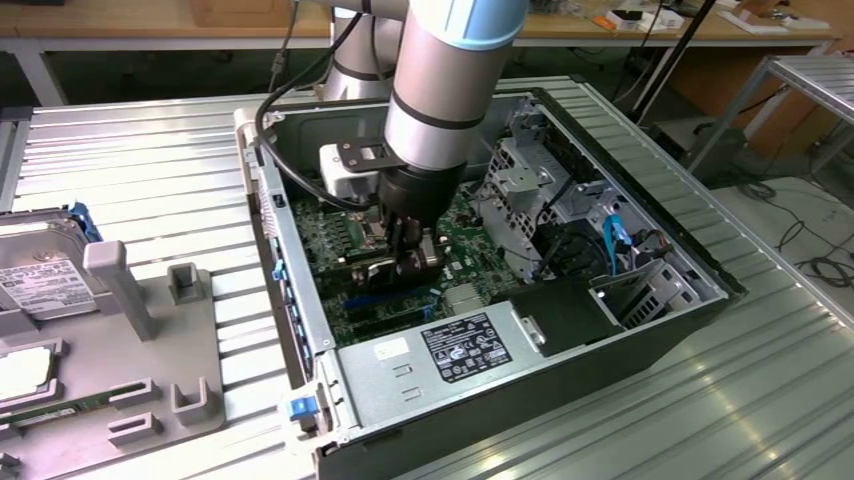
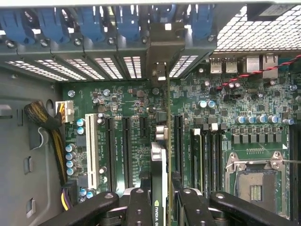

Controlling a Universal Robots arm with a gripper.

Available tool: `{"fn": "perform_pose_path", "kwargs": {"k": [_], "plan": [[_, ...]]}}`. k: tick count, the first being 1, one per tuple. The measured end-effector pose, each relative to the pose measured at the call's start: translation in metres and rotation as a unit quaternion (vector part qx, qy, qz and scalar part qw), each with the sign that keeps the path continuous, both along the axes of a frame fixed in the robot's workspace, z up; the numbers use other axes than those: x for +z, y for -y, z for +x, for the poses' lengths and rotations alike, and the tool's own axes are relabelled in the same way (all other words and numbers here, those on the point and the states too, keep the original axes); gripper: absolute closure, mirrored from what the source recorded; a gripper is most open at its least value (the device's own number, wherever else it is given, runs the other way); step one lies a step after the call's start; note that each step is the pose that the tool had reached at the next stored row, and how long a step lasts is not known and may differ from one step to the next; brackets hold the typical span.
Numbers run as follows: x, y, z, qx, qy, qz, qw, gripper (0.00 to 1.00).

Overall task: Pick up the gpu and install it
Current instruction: 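Insert the gpu into the slot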

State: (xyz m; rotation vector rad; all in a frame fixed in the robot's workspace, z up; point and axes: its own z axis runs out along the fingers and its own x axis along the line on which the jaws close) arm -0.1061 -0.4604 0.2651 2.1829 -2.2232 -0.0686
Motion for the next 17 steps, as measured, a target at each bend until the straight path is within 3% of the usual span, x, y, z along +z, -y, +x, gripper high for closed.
{"fn": "perform_pose_path", "kwargs": {"k": [5, 17], "plan": [[0.0, 0.0, 0.0, 0.013, 0.0, 0.0001, 0.9999, 0.73], [-0.0016, 0.0, 0.0, 0.013, 0.0, 0.0, 0.9999, 0.73]]}}
